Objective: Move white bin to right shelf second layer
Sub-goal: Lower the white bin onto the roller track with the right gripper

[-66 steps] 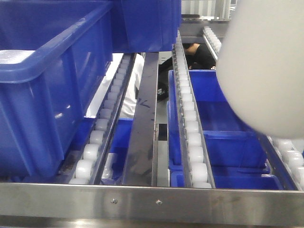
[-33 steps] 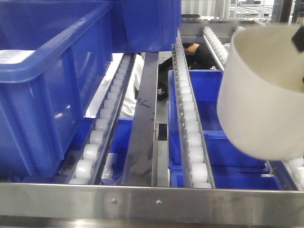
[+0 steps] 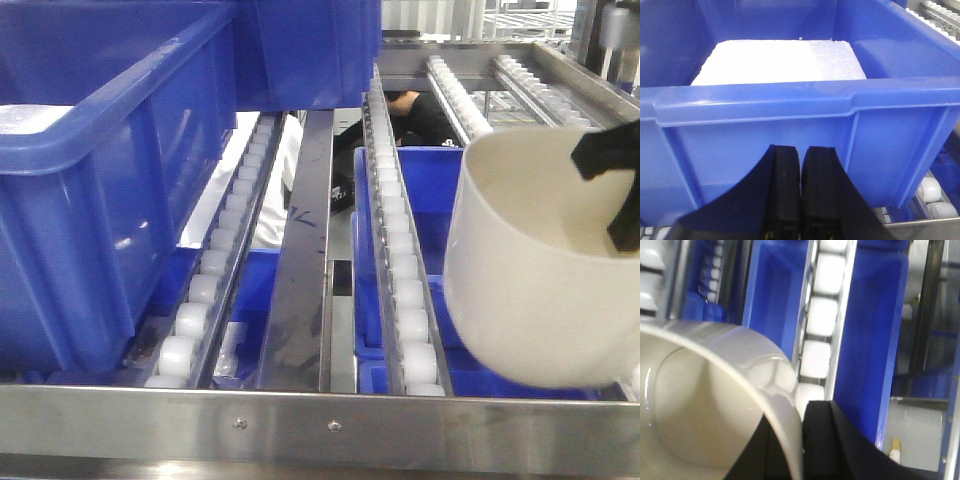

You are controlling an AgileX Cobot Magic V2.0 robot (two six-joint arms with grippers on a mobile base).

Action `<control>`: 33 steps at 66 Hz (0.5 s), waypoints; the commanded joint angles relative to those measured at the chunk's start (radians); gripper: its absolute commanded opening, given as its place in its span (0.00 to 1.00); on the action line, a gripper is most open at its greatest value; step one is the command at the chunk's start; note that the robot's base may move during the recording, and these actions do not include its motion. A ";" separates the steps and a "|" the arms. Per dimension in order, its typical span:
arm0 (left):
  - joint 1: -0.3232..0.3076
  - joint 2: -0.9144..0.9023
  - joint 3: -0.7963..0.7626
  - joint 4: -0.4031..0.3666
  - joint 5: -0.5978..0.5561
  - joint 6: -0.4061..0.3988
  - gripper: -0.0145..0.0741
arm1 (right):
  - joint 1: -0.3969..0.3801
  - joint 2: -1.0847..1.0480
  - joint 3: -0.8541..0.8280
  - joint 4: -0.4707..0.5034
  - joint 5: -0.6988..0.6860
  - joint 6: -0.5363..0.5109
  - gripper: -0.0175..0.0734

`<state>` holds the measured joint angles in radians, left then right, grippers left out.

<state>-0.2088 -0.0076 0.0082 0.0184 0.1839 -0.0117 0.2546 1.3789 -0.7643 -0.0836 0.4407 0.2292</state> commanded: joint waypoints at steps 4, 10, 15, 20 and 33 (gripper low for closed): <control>-0.002 -0.014 0.027 0.000 -0.085 -0.005 0.26 | -0.006 -0.004 -0.032 0.005 -0.066 0.001 0.25; -0.002 -0.014 0.027 0.000 -0.085 -0.005 0.26 | -0.006 -0.003 -0.032 0.005 -0.066 0.001 0.25; -0.002 -0.014 0.027 0.000 -0.085 -0.005 0.26 | -0.006 -0.003 -0.032 0.005 -0.067 0.001 0.25; -0.002 -0.014 0.027 0.000 -0.085 -0.005 0.26 | -0.006 -0.003 -0.032 0.005 -0.068 0.001 0.25; -0.002 -0.014 0.027 0.000 -0.085 -0.005 0.26 | -0.006 -0.003 -0.032 0.005 -0.068 0.001 0.25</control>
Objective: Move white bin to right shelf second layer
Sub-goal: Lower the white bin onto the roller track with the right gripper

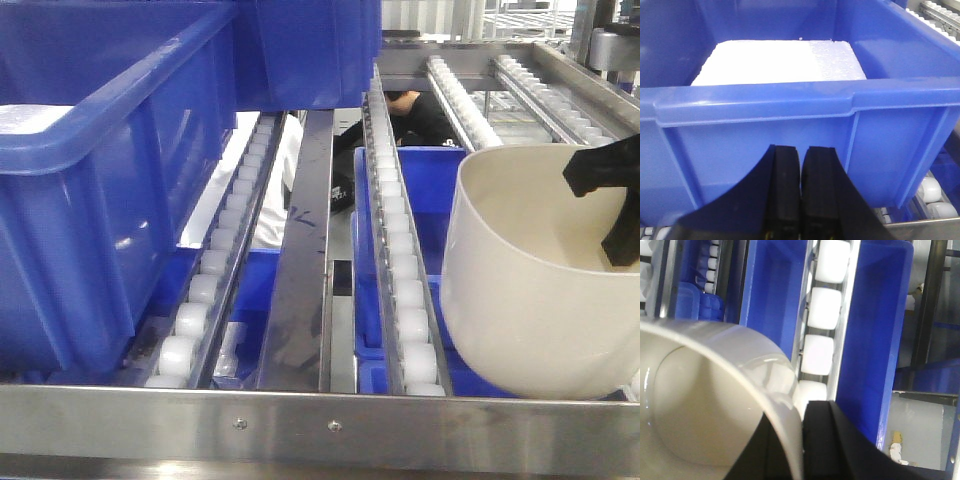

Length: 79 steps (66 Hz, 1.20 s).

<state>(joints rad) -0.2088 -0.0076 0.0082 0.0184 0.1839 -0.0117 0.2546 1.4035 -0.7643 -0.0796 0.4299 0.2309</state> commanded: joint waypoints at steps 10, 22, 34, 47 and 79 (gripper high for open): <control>-0.002 -0.014 0.027 0.000 -0.085 -0.005 0.26 | -0.006 -0.027 -0.032 0.001 -0.057 0.000 0.25; -0.002 -0.014 0.027 0.000 -0.085 -0.005 0.26 | -0.003 -0.027 -0.032 0.001 -0.063 0.000 0.29; -0.002 -0.014 0.027 0.000 -0.085 -0.005 0.26 | 0.003 -0.030 -0.032 0.001 -0.067 0.000 0.52; -0.002 -0.014 0.027 0.000 -0.085 -0.005 0.26 | 0.003 -0.031 -0.032 0.001 -0.087 0.000 0.65; -0.002 -0.014 0.027 0.000 -0.085 -0.005 0.26 | 0.003 -0.119 -0.032 0.001 -0.120 0.000 0.65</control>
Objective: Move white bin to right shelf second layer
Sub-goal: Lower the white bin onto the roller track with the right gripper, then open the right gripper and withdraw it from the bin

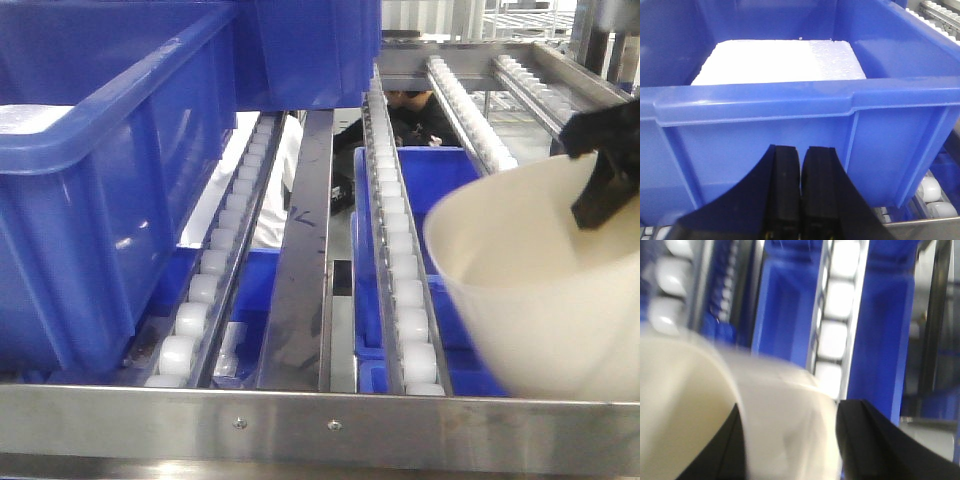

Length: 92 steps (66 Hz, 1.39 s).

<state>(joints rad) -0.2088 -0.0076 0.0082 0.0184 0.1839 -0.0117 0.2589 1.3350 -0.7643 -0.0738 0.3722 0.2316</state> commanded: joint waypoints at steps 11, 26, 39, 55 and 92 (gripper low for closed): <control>-0.002 -0.014 0.027 0.000 -0.085 -0.005 0.26 | -0.001 -0.071 -0.032 -0.004 -0.062 -0.001 0.65; -0.002 -0.014 0.027 0.000 -0.085 -0.005 0.26 | -0.001 -0.083 -0.032 0.007 -0.047 -0.001 0.65; -0.002 -0.014 0.027 0.000 -0.085 -0.005 0.26 | -0.001 -0.168 -0.032 0.015 -0.083 -0.001 0.65; -0.002 -0.014 0.027 0.000 -0.085 -0.005 0.26 | -0.001 -0.275 -0.032 0.015 -0.072 -0.001 0.65; -0.002 -0.014 0.027 0.000 -0.085 -0.005 0.26 | -0.001 -0.903 0.138 0.015 -0.179 -0.001 0.27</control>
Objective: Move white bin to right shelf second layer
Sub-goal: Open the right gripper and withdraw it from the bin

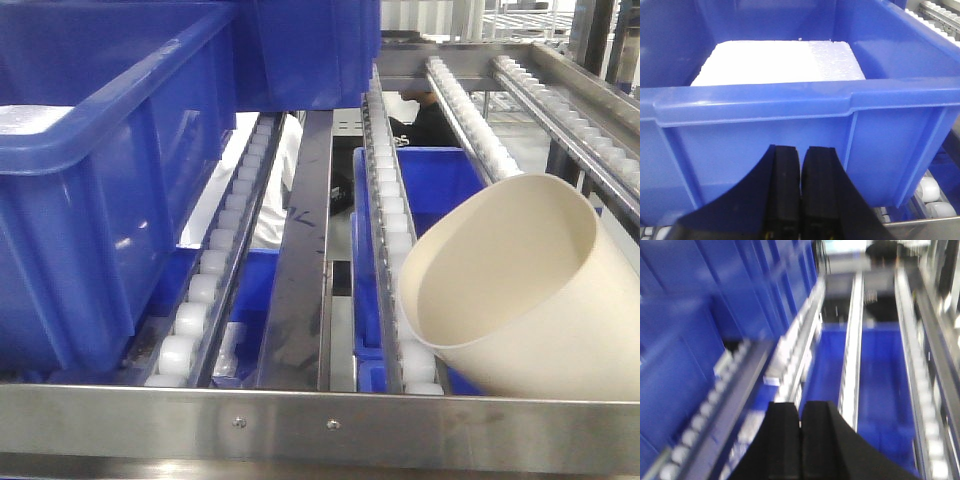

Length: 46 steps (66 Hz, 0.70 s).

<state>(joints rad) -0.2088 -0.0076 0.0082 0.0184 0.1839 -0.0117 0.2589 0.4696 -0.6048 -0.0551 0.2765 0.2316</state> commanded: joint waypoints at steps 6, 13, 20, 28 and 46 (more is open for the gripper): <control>-0.002 -0.014 0.027 0.000 -0.085 -0.005 0.26 | -0.001 -0.072 -0.021 -0.004 -0.079 -0.001 0.27; -0.002 -0.014 0.027 0.000 -0.085 -0.005 0.26 | -0.001 -0.072 -0.021 -0.004 -0.081 -0.001 0.27; -0.002 -0.014 0.027 0.000 -0.085 -0.005 0.26 | -0.001 -0.072 -0.021 -0.005 -0.096 -0.002 0.27; -0.002 -0.014 0.027 0.000 -0.085 -0.005 0.26 | -0.005 -0.097 -0.006 -0.091 -0.100 -0.010 0.27; -0.002 -0.014 0.027 0.000 -0.085 -0.005 0.26 | -0.166 -0.346 0.336 -0.111 -0.132 -0.010 0.26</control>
<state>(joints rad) -0.2088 -0.0076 0.0082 0.0184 0.1839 -0.0117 0.1413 0.1900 -0.3450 -0.1475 0.2346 0.2298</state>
